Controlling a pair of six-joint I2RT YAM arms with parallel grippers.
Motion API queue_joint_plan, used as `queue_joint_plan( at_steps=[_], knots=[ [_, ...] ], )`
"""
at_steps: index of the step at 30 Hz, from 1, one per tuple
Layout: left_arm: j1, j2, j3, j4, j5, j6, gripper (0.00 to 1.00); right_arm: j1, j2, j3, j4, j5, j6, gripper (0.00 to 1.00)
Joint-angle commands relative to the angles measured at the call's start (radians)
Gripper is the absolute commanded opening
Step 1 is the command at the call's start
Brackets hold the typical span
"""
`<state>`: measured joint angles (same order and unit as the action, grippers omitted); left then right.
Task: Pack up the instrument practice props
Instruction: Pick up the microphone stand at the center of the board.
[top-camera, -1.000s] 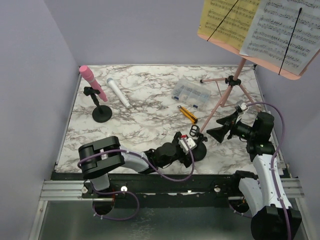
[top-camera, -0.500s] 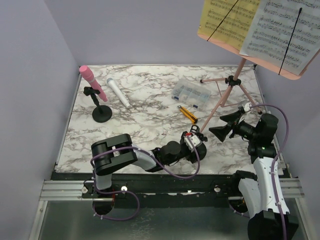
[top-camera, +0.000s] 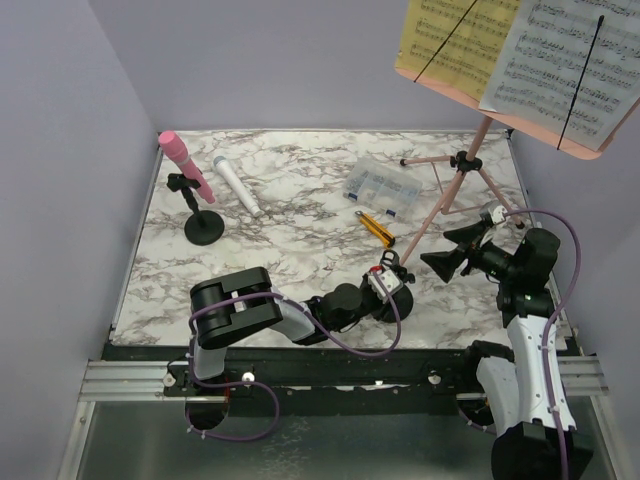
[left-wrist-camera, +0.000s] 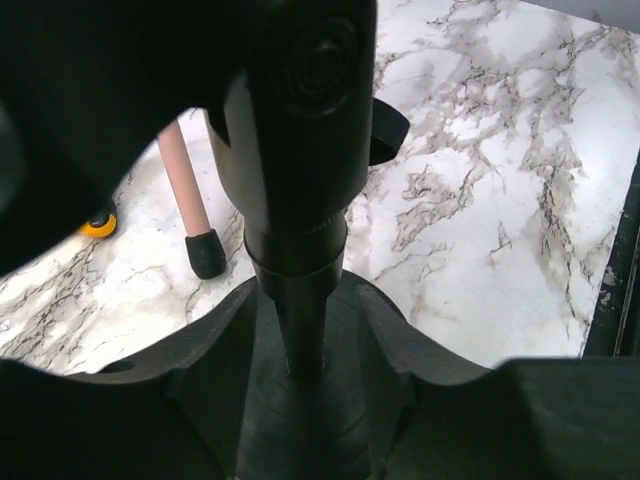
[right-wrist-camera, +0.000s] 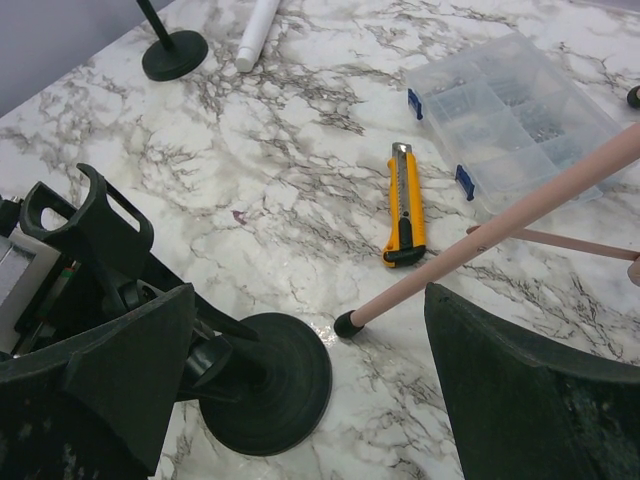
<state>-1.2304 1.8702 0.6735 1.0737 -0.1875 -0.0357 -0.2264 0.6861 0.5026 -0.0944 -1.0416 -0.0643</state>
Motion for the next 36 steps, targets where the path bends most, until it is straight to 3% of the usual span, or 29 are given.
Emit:
queue_joint_plan(
  at_steps=[1, 16, 25, 32, 36],
  knots=[
    [0.000, 0.002, 0.002, 0.044, -0.040, 0.005, 0.42, -0.011, -0.011, 0.004, 0.020, 0.008, -0.003, 1.00],
    [-0.001, -0.047, -0.013, 0.062, -0.011, 0.019, 0.00, -0.028, -0.016, 0.001, 0.022, 0.002, -0.003, 1.00],
    [-0.001, -0.179, -0.084, 0.062, -0.002, 0.001, 0.00, -0.037, -0.022, -0.001, 0.023, 0.001, -0.003, 1.00],
    [0.005, -0.324, -0.165, 0.049, -0.167, 0.003, 0.00, -0.042, -0.024, 0.000, 0.023, 0.002, -0.002, 1.00],
    [0.055, -0.414, -0.148, -0.092, -0.214, -0.006, 0.00, -0.043, -0.020, -0.001, 0.026, 0.000, -0.002, 1.00]
  ],
)
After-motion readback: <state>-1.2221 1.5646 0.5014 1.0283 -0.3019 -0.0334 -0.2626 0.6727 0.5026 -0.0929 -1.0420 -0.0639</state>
